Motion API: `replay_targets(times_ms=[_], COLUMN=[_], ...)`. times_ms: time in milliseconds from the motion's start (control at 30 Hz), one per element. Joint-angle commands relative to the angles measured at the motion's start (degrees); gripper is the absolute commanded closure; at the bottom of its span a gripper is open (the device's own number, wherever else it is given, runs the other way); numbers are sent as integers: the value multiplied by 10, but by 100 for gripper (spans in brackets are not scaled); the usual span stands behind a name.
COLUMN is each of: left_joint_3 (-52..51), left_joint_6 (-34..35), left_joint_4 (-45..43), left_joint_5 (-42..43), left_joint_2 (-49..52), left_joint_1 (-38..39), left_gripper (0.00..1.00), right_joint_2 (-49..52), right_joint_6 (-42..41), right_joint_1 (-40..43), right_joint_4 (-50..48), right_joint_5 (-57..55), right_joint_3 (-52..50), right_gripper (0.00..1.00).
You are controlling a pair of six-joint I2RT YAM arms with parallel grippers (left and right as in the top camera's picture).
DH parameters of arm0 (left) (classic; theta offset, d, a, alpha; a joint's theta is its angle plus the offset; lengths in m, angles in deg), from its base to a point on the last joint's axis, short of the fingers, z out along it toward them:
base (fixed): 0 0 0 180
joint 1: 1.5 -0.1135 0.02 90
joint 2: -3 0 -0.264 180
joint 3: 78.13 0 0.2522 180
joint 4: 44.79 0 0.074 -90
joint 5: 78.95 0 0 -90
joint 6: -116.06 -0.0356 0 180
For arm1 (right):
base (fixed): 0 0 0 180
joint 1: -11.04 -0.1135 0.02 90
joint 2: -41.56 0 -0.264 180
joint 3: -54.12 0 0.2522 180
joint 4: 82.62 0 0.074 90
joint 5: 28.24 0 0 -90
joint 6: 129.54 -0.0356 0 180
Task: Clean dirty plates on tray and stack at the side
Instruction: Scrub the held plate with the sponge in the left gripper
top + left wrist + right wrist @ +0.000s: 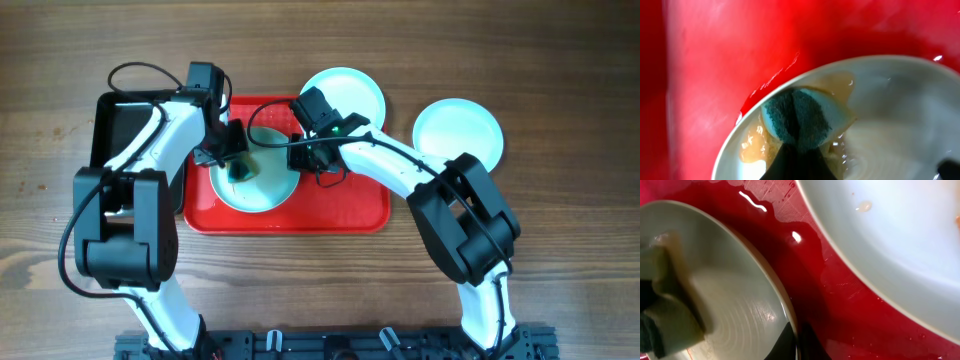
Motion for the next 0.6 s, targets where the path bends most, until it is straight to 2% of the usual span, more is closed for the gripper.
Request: replay_targets(times_ms=[0, 100, 133, 167, 300, 433, 500, 533, 567], left_joint_3=[-15, -15, -15, -15, -15, -15, -15, -15, -15], left_joint_6=[-54, -179, -263, -314, -377, -368, -291, -203, -156], left_joint_4=[42, 54, 63, 71, 72, 36, -17, -67, -86], left_joint_5=[-51, 4, 74, 131, 256, 261, 234, 172, 124], left_joint_2=[10, 10, 10, 10, 10, 10, 10, 10, 10], left_joint_1=[-7, -7, -7, -7, -7, -7, -7, -7, -7], left_gripper=[96, 96, 96, 96, 96, 96, 96, 96, 96], right_joint_2=[14, 14, 14, 14, 14, 14, 14, 14, 14], right_joint_6=[-4, -4, -4, -4, -4, -4, -4, -4, -4], right_joint_1=[5, 5, 5, 5, 5, 5, 5, 5, 5], right_joint_4=[2, 2, 2, 2, 2, 2, 2, 2, 1], right_joint_5=[-15, -15, -15, -15, -15, -15, -15, -15, -15], right_joint_3=[5, 5, 5, 5, 5, 5, 5, 5, 5], right_gripper=[96, 96, 96, 96, 96, 96, 96, 96, 96])
